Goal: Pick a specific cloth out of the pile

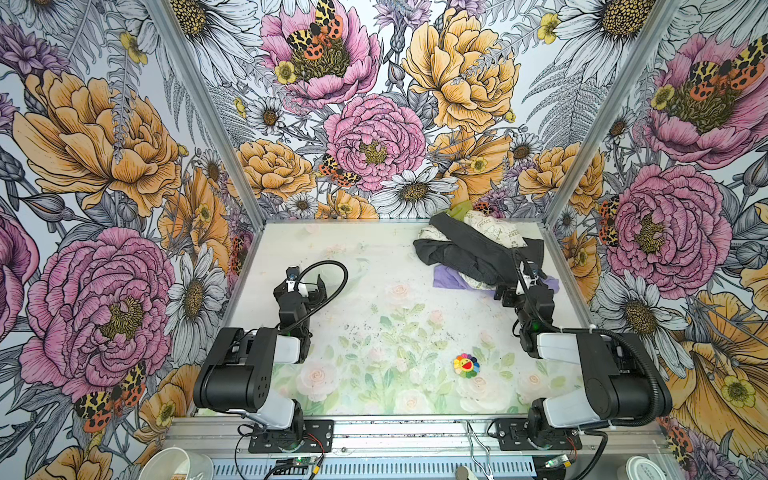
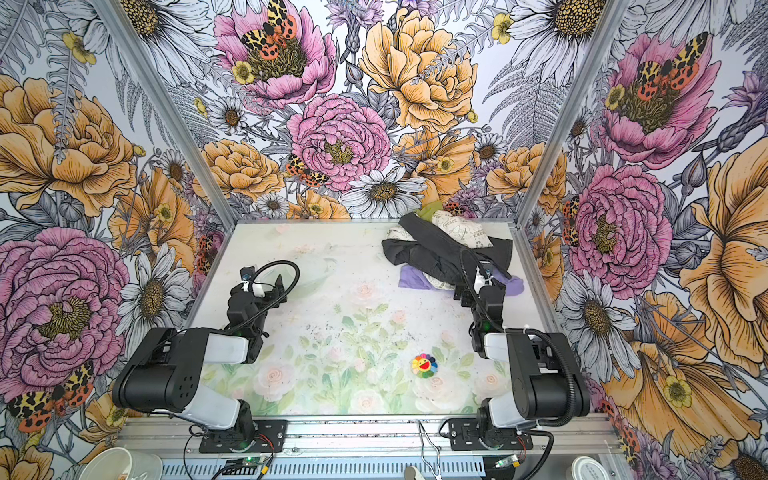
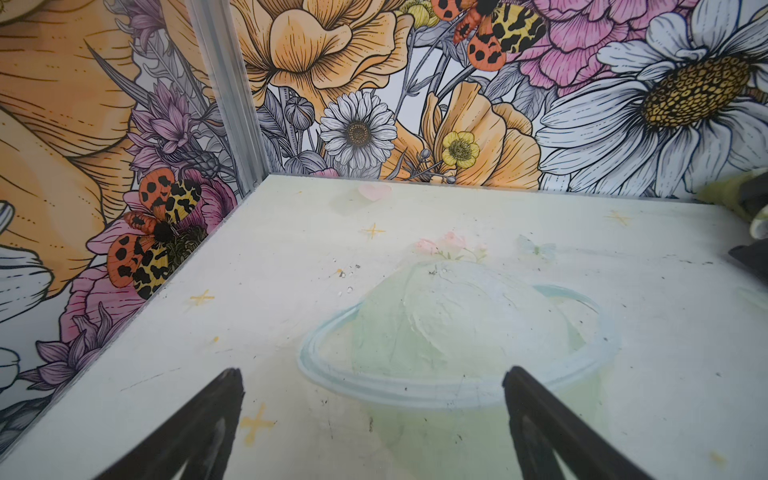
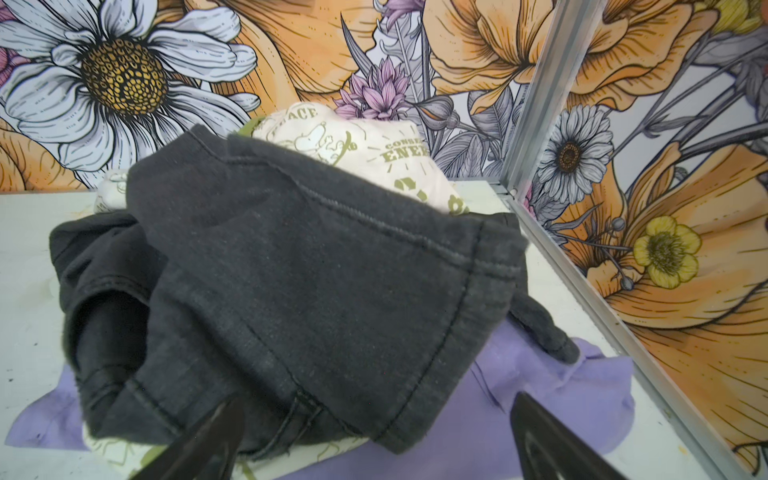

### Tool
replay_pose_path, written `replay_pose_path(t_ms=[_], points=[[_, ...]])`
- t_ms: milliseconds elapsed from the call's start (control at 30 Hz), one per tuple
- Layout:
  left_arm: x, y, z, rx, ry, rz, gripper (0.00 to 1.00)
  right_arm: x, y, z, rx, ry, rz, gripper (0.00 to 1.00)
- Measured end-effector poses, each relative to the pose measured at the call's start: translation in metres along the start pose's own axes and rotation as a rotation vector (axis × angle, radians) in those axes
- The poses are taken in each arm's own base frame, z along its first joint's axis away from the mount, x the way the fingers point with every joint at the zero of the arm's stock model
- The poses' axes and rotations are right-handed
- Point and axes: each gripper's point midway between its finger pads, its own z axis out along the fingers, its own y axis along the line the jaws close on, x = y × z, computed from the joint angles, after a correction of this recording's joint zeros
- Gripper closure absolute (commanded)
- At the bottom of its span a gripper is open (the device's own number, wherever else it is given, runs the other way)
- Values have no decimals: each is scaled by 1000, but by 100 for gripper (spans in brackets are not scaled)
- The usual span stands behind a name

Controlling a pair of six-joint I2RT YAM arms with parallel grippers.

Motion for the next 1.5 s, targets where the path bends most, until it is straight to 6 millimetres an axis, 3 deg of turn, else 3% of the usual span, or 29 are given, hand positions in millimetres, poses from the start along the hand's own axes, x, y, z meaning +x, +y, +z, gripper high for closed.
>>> replay_pose_path(t_ms=[133, 333, 600, 767, 1000, 1300, 1500], points=[[-14, -1, -13, 8, -50, -6, 1, -24, -1, -17, 8, -40, 6, 1], [-49, -10, -34, 18, -120, -16, 2, -66, -5, -57, 12, -116, 65, 0], [-105, -54, -71, 139, -174, -26, 1, -89, -1, -87, -32, -108, 151, 3], [-115, -72, -91, 219, -168, -69, 1, -75, 10, -85, -92, -29, 218, 9], [-103, -92, -104, 341, -90, -119, 1, -51, 37, -72, -186, 109, 282, 21], [-95, -112, -113, 442, -42, -139, 1, -6, 74, -58, -245, 289, 252, 27], [-90, -118, -113, 465, -18, -143, 1, 12, 75, -51, -215, 354, 263, 33]])
